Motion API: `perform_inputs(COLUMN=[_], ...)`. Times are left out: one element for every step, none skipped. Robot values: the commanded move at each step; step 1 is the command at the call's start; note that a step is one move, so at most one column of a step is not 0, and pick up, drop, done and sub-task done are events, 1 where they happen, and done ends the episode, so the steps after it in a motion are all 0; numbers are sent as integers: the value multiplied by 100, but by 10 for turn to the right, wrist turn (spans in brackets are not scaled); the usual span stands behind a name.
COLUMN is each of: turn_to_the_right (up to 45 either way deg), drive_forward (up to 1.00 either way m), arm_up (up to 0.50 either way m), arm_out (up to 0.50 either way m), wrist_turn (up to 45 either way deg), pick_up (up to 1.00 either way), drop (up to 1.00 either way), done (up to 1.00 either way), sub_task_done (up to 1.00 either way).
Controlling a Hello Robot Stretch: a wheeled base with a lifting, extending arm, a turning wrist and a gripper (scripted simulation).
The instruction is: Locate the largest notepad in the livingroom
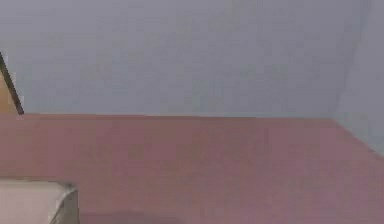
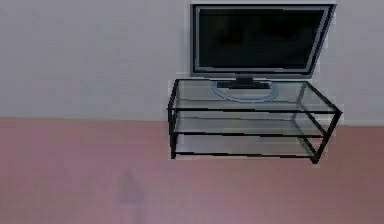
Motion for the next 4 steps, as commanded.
perform_inputs(turn_to_the_right=[0, -390, 0, -450], drive_forward=[90, 0, 45, 0], arm_up=[0, 0, 0, 0], arm_out=[0, 0, 0, 0], wrist_turn=[0, 0, 0, 0], pick_up=[0, 0, 0, 0], drop=[0, 0, 0, 0], done=[0, 0, 0, 0], sub_task_done=[0, 0, 0, 0])
